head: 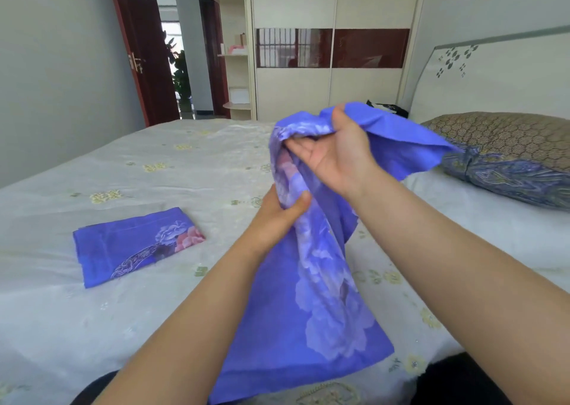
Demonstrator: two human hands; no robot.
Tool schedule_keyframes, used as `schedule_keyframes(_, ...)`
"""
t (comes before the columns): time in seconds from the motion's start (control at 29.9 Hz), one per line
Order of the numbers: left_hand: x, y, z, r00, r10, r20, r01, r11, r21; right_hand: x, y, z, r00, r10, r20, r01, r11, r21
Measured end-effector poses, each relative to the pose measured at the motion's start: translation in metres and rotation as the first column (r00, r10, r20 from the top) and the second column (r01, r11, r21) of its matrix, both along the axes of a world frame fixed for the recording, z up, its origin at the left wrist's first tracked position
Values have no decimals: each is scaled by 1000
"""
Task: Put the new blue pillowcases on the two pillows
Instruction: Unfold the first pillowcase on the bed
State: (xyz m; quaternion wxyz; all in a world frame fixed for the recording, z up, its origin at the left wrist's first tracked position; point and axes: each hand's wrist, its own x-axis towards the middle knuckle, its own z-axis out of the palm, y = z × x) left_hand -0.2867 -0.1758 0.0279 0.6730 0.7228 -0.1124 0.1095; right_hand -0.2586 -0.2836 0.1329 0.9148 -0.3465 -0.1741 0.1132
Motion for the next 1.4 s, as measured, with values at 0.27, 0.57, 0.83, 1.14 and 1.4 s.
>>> schedule_keyframes(0.27,26,47,-1,802,596,29,-439,555,707,14,-22,0,875,-458,-155,449,889,-91)
schedule_keyframes(0.57,3,113,8,805,-150,-574,116,989,-94,71,-114,-19,925,-254,283,185,-349,-919)
schedule_keyframes(0.83,55,128,12,844,507,-175,171,54,984,66,-85,-59,909,172,-380,-308,-338,-889)
schedule_keyframes(1.14,81,147,108,227,821,523,-951,303,-62,104,-83,10,143,-781,607,956,-49,-288)
schedule_keyframes(1.4,93,189,31,763,629,150,-280,113,953,100,-82,-101,990,-90,107,59,-422,-905)
